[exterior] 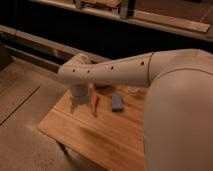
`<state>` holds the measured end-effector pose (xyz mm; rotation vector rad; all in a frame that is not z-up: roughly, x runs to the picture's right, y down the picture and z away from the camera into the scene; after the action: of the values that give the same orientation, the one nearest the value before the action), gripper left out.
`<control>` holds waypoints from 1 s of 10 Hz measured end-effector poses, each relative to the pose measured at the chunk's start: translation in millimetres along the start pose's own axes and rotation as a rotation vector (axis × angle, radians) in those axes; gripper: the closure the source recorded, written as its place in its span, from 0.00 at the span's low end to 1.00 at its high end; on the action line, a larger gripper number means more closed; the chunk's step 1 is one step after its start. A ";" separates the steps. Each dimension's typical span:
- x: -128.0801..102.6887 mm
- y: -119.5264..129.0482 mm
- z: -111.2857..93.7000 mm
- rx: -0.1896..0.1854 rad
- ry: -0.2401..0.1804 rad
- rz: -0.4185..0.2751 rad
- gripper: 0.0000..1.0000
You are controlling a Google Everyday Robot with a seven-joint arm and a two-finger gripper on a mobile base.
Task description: Place the ceramic cup in the ceramic bowl
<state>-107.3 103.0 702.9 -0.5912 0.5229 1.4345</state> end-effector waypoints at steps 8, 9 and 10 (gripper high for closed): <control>-8.6 1.7 -3.6 -0.001 -0.002 0.029 0.35; -22.4 0.7 -8.5 -0.012 -0.007 0.072 0.35; -33.8 -3.2 -12.6 -0.016 -0.012 0.106 0.35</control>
<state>-106.3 69.2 715.7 -0.5742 0.5397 1.5427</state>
